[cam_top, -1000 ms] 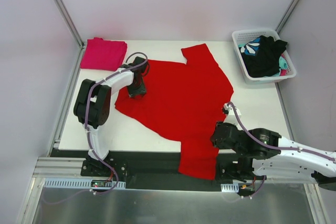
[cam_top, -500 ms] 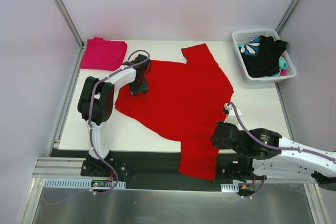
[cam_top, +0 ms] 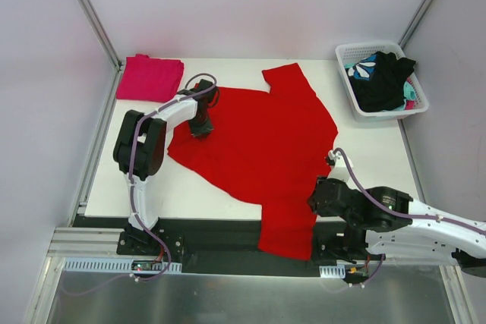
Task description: Fold and stack the t-shirts
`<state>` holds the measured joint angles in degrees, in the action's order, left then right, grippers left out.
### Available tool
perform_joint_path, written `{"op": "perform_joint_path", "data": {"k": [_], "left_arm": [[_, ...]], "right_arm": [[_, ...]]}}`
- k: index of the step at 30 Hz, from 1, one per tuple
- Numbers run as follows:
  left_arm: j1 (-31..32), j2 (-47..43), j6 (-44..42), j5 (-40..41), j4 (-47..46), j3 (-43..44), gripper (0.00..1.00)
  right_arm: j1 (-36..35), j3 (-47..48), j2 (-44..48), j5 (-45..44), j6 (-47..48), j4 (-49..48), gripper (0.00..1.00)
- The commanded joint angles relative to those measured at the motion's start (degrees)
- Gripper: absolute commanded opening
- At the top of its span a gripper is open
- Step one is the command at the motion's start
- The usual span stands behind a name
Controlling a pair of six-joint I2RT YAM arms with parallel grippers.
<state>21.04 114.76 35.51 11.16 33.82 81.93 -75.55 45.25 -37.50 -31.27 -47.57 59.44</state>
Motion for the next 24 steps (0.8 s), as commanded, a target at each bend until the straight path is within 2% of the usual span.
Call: {"op": "perform_joint_path", "data": {"k": [1,10,24], "left_arm": [[0.50,-2.34,0.53,1.14,2.56,-1.33,0.15],[0.50,-4.81,-0.26,2.20,4.84,-0.99,0.25],[0.76,-4.72,0.09,2.47,5.73,-0.90,0.24]], "right_arm": [[0.14,0.54,0.67,-1.34,-1.12,0.94,0.27],[0.14,0.71,-0.12,-0.29,-0.15,-0.46,0.27],[0.14,0.89,0.14,0.24,0.20,-1.26,0.26]]}}
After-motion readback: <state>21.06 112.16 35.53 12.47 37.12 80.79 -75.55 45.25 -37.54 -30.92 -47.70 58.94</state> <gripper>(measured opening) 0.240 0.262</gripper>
